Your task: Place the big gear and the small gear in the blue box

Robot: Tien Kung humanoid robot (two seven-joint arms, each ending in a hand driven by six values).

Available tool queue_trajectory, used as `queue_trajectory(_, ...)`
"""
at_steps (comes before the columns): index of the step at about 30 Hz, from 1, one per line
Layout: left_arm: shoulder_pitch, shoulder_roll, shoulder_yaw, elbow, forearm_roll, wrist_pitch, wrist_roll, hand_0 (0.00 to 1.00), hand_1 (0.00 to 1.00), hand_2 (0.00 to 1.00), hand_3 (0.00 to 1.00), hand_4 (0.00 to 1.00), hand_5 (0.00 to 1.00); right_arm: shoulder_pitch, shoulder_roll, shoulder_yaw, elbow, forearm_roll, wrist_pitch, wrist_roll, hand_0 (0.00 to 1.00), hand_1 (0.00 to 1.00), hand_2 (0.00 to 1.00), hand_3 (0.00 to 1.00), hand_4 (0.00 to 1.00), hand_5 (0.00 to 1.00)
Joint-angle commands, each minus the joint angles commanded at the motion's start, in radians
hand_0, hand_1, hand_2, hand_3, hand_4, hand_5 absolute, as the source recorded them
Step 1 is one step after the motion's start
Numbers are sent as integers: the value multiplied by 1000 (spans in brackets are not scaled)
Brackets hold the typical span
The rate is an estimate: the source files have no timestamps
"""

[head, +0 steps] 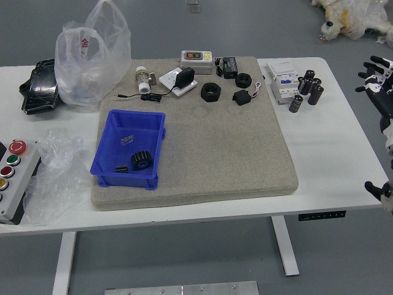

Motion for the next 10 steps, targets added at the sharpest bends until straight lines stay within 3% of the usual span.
queue_trajectory(10, 3, -6, -8, -3, 4, 2, 12, 694, 641, 609, 725, 699, 397, 3, 5, -5, 3, 3, 3, 1, 406, 570, 649, 657, 552, 241)
